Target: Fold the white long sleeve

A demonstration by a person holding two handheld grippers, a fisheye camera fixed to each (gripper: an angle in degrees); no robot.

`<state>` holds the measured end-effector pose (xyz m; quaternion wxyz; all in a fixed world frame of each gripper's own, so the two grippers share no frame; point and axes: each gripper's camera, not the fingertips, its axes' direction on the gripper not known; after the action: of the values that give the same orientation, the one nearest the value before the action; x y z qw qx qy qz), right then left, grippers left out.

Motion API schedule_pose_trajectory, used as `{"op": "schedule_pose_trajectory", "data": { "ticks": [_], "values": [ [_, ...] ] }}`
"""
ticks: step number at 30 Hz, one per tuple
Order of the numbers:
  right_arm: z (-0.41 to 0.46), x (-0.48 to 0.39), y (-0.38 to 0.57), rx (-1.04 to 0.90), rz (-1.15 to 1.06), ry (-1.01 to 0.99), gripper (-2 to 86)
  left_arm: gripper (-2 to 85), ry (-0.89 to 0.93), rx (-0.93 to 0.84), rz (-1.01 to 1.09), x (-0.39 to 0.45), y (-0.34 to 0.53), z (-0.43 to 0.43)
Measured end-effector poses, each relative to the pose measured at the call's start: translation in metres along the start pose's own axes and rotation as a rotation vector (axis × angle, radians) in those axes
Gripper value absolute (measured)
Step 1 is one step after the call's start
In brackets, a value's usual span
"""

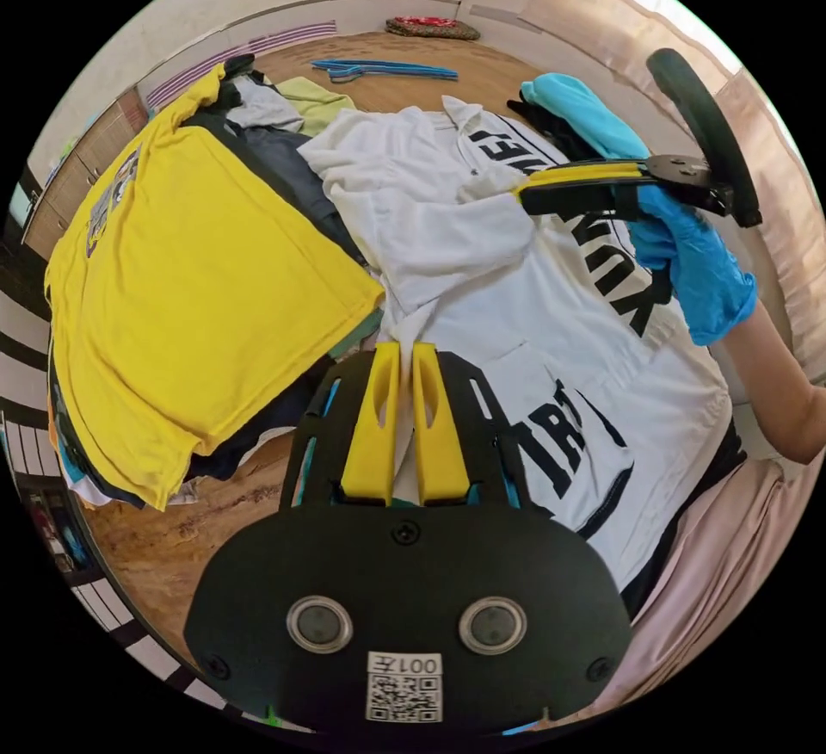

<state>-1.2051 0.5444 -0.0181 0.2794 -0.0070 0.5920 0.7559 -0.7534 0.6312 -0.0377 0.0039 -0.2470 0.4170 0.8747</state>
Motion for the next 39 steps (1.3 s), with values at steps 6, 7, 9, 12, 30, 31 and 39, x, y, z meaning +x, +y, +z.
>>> {"op": "schedule_pose_trajectory", "data": {
  "ticks": [6,7,9,12,30,31,39],
  "values": [
    [-0.065,0.02,0.036,0.213,-0.025,-0.095,2.7,-1.5,0.011,0.065,-0.073,-0.012,0.003,-0.017],
    [-0.071,0.023,0.042,0.222,-0.03,-0.104,2.6,-1.5,0.008,0.068,-0.082,-0.014,0.003,-0.018],
    [-0.082,0.027,0.067,0.155,-0.086,-0.111,2.1,-1.5,0.051,0.085,-0.116,-0.02,0.005,-0.019],
    [-0.082,0.026,0.093,-0.01,-0.126,-0.103,1.7,-1.6,0.076,0.069,-0.152,-0.022,0.003,-0.014],
    [-0.042,0.049,0.047,-0.082,0.017,-0.035,7.4,0.8,-0.013,0.078,-0.036,-0.005,-0.02,-0.034],
    [-0.039,0.049,0.045,-0.093,0.015,-0.029,6.7,0.9,-0.017,0.075,-0.027,-0.004,-0.022,-0.033],
    [-0.058,0.066,0.064,-0.081,0.123,0.039,1.5,0.5,0.021,0.092,-0.074,-0.011,-0.031,-0.026]
  ]
}}
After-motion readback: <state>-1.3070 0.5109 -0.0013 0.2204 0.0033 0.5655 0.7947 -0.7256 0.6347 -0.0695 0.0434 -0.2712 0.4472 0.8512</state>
